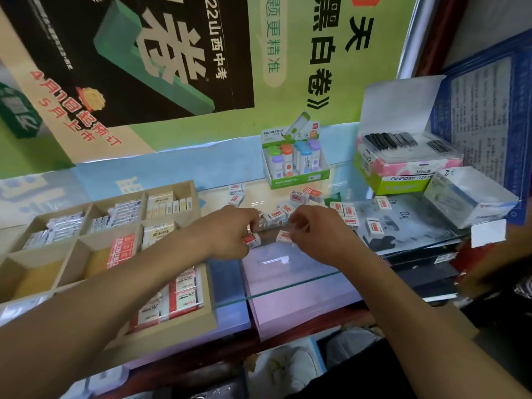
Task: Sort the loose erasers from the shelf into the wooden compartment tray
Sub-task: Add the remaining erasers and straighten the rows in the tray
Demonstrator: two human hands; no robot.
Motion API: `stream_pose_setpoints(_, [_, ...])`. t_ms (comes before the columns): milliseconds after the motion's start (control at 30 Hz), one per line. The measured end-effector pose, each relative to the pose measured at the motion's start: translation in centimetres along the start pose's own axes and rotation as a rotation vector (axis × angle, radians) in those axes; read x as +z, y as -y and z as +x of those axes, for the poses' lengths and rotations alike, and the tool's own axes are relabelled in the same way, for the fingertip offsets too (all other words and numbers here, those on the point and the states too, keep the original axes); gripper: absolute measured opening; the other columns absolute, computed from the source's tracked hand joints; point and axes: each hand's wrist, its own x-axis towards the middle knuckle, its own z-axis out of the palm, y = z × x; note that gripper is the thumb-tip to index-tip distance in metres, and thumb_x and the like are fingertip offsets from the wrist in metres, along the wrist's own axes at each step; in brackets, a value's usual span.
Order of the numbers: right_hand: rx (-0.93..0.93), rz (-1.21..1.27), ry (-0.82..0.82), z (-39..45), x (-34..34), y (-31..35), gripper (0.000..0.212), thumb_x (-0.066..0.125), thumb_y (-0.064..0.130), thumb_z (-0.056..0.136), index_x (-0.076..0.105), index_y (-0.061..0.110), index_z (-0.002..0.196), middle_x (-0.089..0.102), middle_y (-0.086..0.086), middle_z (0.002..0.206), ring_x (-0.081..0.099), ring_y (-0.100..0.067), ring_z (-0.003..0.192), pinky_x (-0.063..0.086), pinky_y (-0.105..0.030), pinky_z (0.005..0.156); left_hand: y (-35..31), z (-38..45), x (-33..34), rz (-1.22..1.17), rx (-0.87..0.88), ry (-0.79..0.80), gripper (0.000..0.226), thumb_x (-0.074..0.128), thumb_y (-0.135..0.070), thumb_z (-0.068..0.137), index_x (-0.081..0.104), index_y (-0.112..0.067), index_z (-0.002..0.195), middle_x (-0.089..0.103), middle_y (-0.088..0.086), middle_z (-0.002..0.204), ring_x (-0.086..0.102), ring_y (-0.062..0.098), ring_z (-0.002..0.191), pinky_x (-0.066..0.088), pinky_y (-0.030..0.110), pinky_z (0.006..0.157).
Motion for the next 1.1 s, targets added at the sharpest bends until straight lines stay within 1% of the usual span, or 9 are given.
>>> stream_pose_setpoints(100, [-0.034, -0.094, -0.07, 0.3, 0.3, 0.3, 0.031, 0.054, 0.012, 0.089, 0.063, 0.015, 0.118, 0.063, -0.007, 0.113, 0.06, -0.022, 0.1, 0.05, -0.031, 0.084, 0.6, -0.4, -0.1, 0.038, -0.024, -0.007, 0.033, 0.063, -0.017, 0.076, 0.053, -0.026, 0.105, 0.061, 0.0, 0.099, 0.059, 0.02, 0.091, 0.053, 0.037, 0.077])
stream_pose_setpoints(200, [-0.044, -0.277, -0.128, 0.8, -0.2, 0.2, 0.04, 0.06, 0.012, 0.086, 0.058, 0.015, 0.126, 0.053, -0.009, 0.124, 0.05, -0.029, 0.114, 0.044, -0.035, 0.089, 1.2, -0.6, -0.1, 0.031, -0.048, -0.013, 0.025, 0.062, -0.016, 0.073, 0.056, -0.029, 0.094, 0.063, -0.002, 0.098, 0.06, 0.018, 0.09, 0.055, 0.038, 0.077])
stream_pose_setpoints(300, [0.009, -0.456, -0.054, 1.1, -0.9, -0.8, 0.05, 0.058, 0.011, 0.086, 0.051, 0.017, 0.134, 0.045, -0.008, 0.132, 0.041, -0.031, 0.121, 0.044, -0.041, 0.095, 1.3, -0.6, 0.0, -0.004, -0.051, -0.015, 0.023, 0.063, -0.014, 0.073, 0.056, -0.028, 0.089, 0.064, -0.002, 0.095, 0.06, 0.017, 0.085, 0.055, 0.037, 0.075])
stream_pose_setpoints(433, [-0.018, -0.459, -0.003, 1.4, -0.7, -1.6, 0.038, 0.057, 0.004, 0.082, 0.061, 0.014, 0.118, 0.052, -0.013, 0.117, 0.05, -0.033, 0.11, 0.048, -0.038, 0.089, 1.0, -0.4, 0.2, 0.036, -0.043, -0.013, 0.025, 0.062, -0.013, 0.074, 0.058, -0.021, 0.098, 0.061, 0.002, 0.096, 0.058, 0.019, 0.087, 0.054, 0.036, 0.075])
stream_pose_setpoints(633, [-0.06, -0.392, -0.039, 1.3, -0.5, -2.0, 0.032, 0.062, 0.005, 0.082, 0.064, 0.013, 0.112, 0.054, -0.011, 0.115, 0.05, -0.029, 0.105, 0.047, -0.036, 0.088, 0.7, -0.5, 0.4, 0.07, -0.051, -0.02, 0.025, 0.062, -0.013, 0.075, 0.058, -0.021, 0.098, 0.057, 0.002, 0.098, 0.056, 0.019, 0.086, 0.052, 0.032, 0.07])
stream_pose_setpoints(800, [-0.134, -0.189, -0.016, 0.7, -1.2, -2.1, 0.01, 0.065, 0.007, 0.081, 0.068, 0.014, 0.088, 0.059, -0.002, 0.088, 0.055, -0.018, 0.079, 0.043, -0.027, 0.068, 0.7, -0.7, 0.5, 0.052, -0.049, -0.034, 0.024, 0.062, -0.012, 0.074, 0.054, -0.023, 0.095, 0.059, 0.002, 0.098, 0.056, 0.02, 0.087, 0.051, 0.032, 0.07])
stream_pose_setpoints(900, [-0.14, -0.128, -0.052, 0.5, -1.3, -2.3, 0.012, 0.065, 0.012, 0.082, 0.067, 0.017, 0.093, 0.063, -0.003, 0.093, 0.056, -0.017, 0.079, 0.045, -0.027, 0.068, 0.6, -0.9, 0.6, 0.029, -0.046, -0.054, 0.027, 0.063, -0.012, 0.073, 0.06, -0.02, 0.098, 0.061, 0.001, 0.098, 0.057, 0.018, 0.087, 0.054, 0.035, 0.074])
stream_pose_setpoints(1000, [-0.077, -0.233, -0.112, 0.9, -0.8, -2.3, 0.036, 0.072, 0.033, 0.081, 0.064, 0.013, 0.109, 0.061, -0.007, 0.102, 0.054, -0.023, 0.092, 0.046, -0.033, 0.077, 0.5, -1.0, 0.6, 0.025, -0.042, -0.054, 0.028, 0.062, -0.011, 0.073, 0.061, -0.019, 0.099, 0.062, 0.001, 0.097, 0.058, 0.018, 0.087, 0.054, 0.035, 0.074])
stream_pose_setpoints(1100, [-0.029, -0.352, -0.136, 1.4, -0.4, -1.8, 0.039, 0.071, 0.044, 0.079, 0.065, 0.012, 0.101, 0.061, -0.01, 0.098, 0.055, -0.029, 0.094, 0.047, -0.037, 0.077, 0.4, -1.0, 0.6, 0.014, -0.04, -0.057, 0.027, 0.062, -0.01, 0.072, 0.062, -0.018, 0.098, 0.062, 0.001, 0.096, 0.058, 0.018, 0.086, 0.054, 0.035, 0.073])
